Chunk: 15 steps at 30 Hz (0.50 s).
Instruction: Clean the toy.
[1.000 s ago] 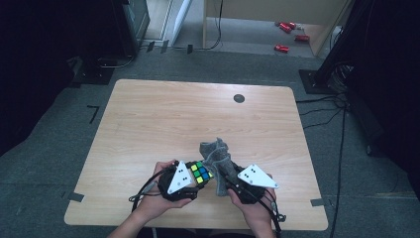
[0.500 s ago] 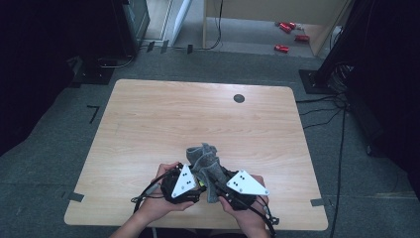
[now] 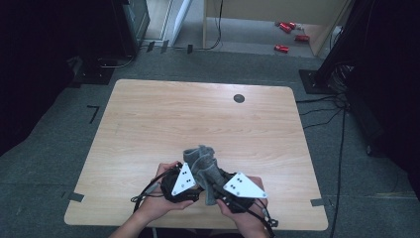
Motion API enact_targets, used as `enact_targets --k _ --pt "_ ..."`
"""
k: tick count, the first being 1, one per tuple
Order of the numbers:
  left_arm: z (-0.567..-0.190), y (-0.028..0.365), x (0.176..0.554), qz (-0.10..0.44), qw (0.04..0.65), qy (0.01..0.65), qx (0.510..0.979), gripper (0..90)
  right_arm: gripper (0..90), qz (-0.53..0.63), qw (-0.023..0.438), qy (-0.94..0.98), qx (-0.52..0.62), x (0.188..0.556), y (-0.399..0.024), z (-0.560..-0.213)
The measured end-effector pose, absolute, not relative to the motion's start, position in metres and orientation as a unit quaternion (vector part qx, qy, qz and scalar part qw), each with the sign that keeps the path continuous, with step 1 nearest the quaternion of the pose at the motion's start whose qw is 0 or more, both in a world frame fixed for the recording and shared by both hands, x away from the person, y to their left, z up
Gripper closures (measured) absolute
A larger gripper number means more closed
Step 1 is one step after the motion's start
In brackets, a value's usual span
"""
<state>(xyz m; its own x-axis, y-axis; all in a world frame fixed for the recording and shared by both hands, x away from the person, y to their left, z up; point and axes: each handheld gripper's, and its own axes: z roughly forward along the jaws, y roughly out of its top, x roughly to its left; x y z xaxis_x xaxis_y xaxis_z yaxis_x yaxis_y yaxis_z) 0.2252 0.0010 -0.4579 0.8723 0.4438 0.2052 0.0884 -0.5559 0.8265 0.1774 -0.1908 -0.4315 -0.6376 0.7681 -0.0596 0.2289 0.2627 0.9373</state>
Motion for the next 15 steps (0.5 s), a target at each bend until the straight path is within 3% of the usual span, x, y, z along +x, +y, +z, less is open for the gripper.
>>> enact_targets --k 8,13,15 --pt "-0.456 0.008 0.230 0.193 0.460 0.166 0.851 34.4 66.4 0.488 0.277 0.725 0.400 0.195 -0.220 -0.438" --pt "-0.460 0.021 0.232 0.148 0.557 0.142 0.805 34.3 66.5 0.548 0.252 0.677 0.423 0.194 -0.241 -0.428" --pt "-0.463 0.022 0.231 0.157 0.574 0.127 0.793 34.3 66.6 0.577 0.242 0.662 0.413 0.189 -0.240 -0.421"
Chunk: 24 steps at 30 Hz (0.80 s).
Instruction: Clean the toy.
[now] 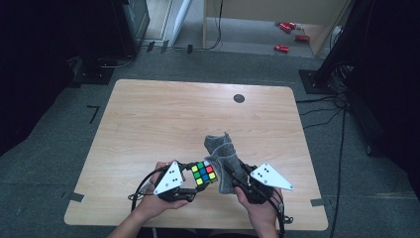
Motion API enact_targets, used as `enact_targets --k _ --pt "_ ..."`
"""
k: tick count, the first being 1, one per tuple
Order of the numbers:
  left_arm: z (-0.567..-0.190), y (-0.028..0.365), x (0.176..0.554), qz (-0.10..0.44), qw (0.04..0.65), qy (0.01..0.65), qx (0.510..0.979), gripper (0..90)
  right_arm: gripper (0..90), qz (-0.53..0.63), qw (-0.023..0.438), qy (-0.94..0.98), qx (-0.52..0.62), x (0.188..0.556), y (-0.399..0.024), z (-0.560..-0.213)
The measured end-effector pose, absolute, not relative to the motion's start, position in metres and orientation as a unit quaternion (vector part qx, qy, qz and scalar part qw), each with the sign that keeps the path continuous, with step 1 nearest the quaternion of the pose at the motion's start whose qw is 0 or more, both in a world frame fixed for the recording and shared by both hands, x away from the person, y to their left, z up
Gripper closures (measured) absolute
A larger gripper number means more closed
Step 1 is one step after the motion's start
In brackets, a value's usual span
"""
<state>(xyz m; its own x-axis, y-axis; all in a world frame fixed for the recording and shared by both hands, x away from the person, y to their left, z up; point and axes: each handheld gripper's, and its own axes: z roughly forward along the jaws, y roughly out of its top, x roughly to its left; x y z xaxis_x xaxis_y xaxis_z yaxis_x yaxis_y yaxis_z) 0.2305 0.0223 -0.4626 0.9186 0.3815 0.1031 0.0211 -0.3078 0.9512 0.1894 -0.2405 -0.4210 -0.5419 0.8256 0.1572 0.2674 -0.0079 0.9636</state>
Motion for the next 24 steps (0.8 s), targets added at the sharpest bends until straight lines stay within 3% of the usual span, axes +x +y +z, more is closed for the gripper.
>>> enact_targets --k 9,13,21,24 --pt "-0.456 0.033 0.230 0.171 0.612 0.123 0.763 34.3 67.8 0.598 0.159 0.664 0.421 0.197 -0.233 -0.437" --pt "-0.455 0.038 0.234 0.166 0.621 0.137 0.754 34.3 67.7 0.546 0.157 0.687 0.454 0.208 -0.236 -0.453" --pt "-0.459 0.029 0.231 0.155 0.605 0.120 0.772 34.3 67.7 0.609 0.182 0.659 0.403 0.191 -0.236 -0.425" --pt "-0.457 0.028 0.230 0.156 0.601 0.121 0.775 34.2 68.0 0.609 0.169 0.659 0.407 0.192 -0.234 -0.430"
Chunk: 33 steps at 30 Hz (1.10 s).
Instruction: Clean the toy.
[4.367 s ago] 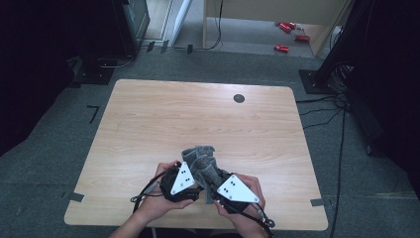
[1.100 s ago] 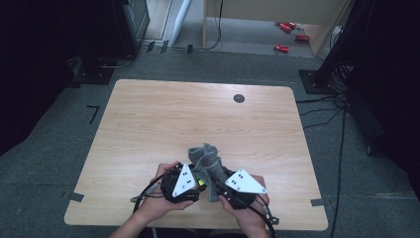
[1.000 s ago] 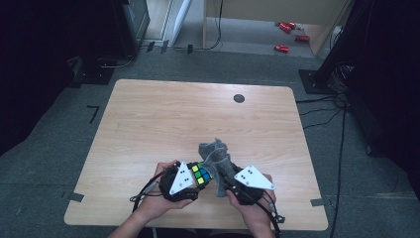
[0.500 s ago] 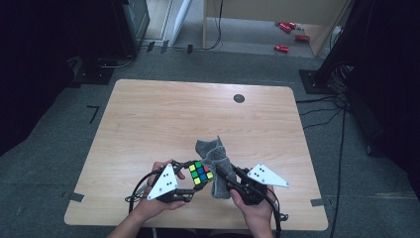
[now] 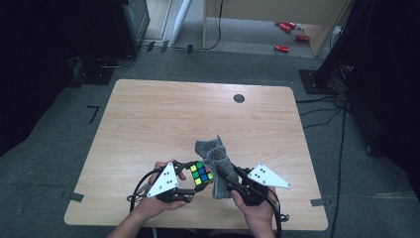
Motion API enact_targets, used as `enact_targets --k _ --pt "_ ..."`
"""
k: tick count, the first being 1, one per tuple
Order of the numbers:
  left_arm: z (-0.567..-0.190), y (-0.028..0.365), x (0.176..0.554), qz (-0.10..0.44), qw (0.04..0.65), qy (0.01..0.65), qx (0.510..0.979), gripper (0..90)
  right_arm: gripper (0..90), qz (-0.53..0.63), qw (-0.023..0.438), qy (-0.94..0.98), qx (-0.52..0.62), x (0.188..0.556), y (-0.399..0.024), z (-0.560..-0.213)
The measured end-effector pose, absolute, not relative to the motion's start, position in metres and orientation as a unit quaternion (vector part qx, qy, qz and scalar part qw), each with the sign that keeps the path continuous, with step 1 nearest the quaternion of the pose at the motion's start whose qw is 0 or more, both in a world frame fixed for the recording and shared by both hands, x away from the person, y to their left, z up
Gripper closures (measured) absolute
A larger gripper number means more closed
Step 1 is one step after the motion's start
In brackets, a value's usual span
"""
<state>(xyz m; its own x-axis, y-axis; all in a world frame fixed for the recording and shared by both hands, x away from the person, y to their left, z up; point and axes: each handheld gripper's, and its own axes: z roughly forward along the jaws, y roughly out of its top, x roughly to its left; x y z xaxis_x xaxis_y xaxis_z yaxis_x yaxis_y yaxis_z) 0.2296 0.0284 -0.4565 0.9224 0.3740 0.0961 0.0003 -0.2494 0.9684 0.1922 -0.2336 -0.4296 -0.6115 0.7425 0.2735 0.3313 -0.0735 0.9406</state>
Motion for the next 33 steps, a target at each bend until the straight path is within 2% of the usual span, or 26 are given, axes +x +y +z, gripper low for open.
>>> enact_targets --k 3,6,14,22,29,33 --pt "-0.455 0.032 0.232 0.150 0.605 0.127 0.771 34.2 68.5 0.599 0.142 0.661 0.429 0.199 -0.236 -0.440" --pt "-0.454 0.034 0.234 0.149 0.610 0.133 0.767 34.2 68.5 0.569 0.140 0.675 0.448 0.205 -0.237 -0.448" --pt "-0.458 0.027 0.233 0.149 0.592 0.128 0.782 34.3 68.4 0.609 0.169 0.659 0.408 0.192 -0.236 -0.427" --pt "-0.454 0.036 0.237 0.148 0.606 0.151 0.767 34.1 68.4 0.547 0.172 0.692 0.439 0.203 -0.232 -0.453" --pt "-0.457 0.034 0.239 0.145 0.594 0.156 0.776 34.2 68.2 0.601 0.185 0.662 0.408 0.193 -0.236 -0.432" --pt "-0.456 0.033 0.237 0.148 0.588 0.147 0.782 34.1 68.4 0.596 0.172 0.672 0.405 0.194 -0.231 -0.438"
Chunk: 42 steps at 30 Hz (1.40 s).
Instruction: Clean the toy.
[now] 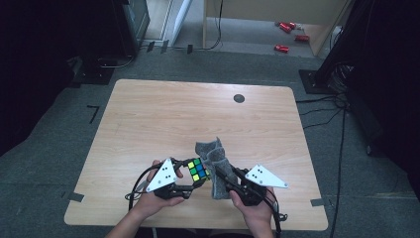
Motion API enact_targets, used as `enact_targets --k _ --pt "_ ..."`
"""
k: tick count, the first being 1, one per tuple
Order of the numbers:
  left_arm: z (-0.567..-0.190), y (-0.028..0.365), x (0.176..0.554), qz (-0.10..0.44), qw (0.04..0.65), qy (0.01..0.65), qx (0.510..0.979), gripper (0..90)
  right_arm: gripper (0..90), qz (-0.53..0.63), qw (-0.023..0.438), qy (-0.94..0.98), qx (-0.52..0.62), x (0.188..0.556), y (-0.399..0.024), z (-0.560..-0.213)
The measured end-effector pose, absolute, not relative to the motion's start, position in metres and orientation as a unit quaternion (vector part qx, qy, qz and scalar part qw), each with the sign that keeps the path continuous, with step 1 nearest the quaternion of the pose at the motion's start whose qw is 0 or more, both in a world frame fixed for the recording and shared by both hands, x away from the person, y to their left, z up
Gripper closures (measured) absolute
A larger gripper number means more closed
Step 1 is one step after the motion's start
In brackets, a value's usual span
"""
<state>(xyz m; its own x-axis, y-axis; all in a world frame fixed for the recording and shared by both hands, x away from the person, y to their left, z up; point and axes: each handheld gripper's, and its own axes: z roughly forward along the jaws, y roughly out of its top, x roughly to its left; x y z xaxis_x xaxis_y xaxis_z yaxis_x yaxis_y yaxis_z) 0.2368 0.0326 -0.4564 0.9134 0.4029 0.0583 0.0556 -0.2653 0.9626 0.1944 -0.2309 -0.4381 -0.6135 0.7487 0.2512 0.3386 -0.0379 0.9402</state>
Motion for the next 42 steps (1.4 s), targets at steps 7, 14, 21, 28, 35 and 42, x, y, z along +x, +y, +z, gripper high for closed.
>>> enact_targets --k 7,14,21,28,35,42 --pt "-0.450 0.045 0.245 0.120 0.627 0.197 0.744 34.1 68.3 0.554 0.159 0.691 0.437 0.206 -0.235 -0.459" --pt "-0.445 0.051 0.250 0.058 0.666 0.236 0.705 34.1 68.9 0.565 0.179 0.709 0.383 0.199 -0.215 -0.461" --pt "-0.446 0.053 0.252 0.048 0.665 0.245 0.704 34.1 69.5 0.554 0.172 0.752 0.314 0.194 -0.193 -0.471" --pt "-0.446 0.059 0.257 0.055 0.658 0.266 0.702 34.1 68.7 0.528 0.166 0.770 0.317 0.198 -0.192 -0.474" --pt "-0.449 0.051 0.255 0.052 0.647 0.258 0.716 34.2 68.6 0.549 0.206 0.718 0.374 0.201 -0.216 -0.464" --pt "-0.448 0.050 0.254 0.051 0.646 0.259 0.717 34.1 68.5 0.539 0.170 0.763 0.314 0.194 -0.188 -0.473"
